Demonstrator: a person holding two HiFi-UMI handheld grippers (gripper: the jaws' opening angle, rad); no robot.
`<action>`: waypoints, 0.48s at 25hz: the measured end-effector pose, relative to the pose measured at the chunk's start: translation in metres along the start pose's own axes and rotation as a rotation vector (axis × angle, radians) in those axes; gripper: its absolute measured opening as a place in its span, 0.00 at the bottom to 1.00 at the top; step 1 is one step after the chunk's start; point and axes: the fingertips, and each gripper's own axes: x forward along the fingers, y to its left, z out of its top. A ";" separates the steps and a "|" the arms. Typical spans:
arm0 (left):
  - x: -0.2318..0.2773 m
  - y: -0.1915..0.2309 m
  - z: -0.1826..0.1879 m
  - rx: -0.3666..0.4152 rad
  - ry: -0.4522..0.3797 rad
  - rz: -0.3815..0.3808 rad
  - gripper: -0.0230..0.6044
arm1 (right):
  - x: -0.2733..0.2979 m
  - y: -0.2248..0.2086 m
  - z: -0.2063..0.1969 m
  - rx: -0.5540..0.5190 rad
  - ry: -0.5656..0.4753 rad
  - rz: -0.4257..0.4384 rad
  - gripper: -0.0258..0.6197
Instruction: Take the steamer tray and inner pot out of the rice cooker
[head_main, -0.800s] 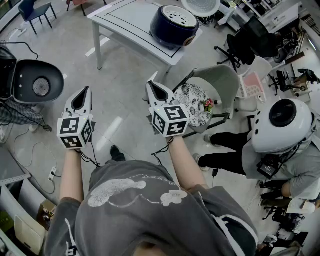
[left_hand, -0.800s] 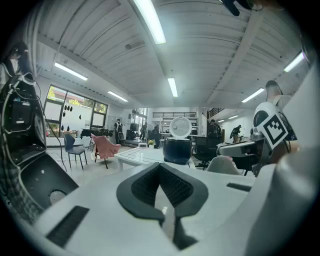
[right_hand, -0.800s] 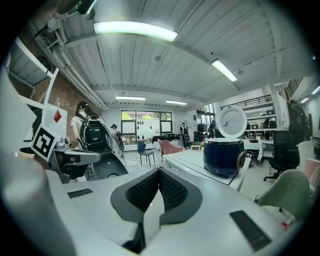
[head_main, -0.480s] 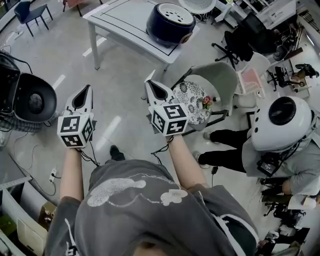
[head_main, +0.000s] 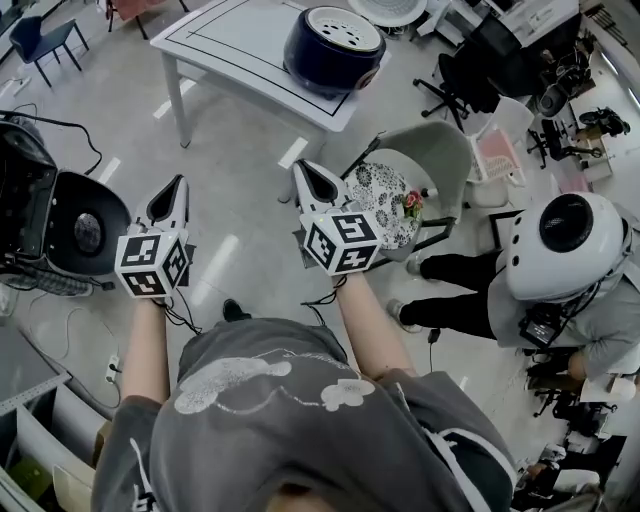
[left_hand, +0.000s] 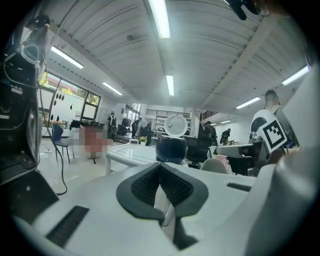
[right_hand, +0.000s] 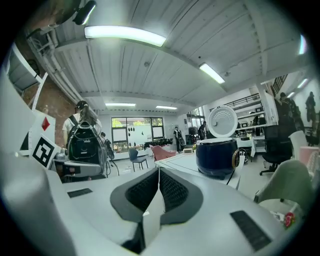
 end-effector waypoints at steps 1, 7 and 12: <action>0.005 0.001 0.001 0.004 -0.003 -0.015 0.05 | 0.003 -0.001 0.002 0.012 -0.015 -0.006 0.09; 0.034 -0.010 0.006 0.017 -0.043 -0.149 0.57 | 0.024 -0.008 -0.006 0.056 -0.001 0.006 0.48; 0.040 -0.003 0.007 0.028 -0.038 -0.140 0.68 | 0.028 -0.020 -0.004 0.068 -0.002 -0.031 0.53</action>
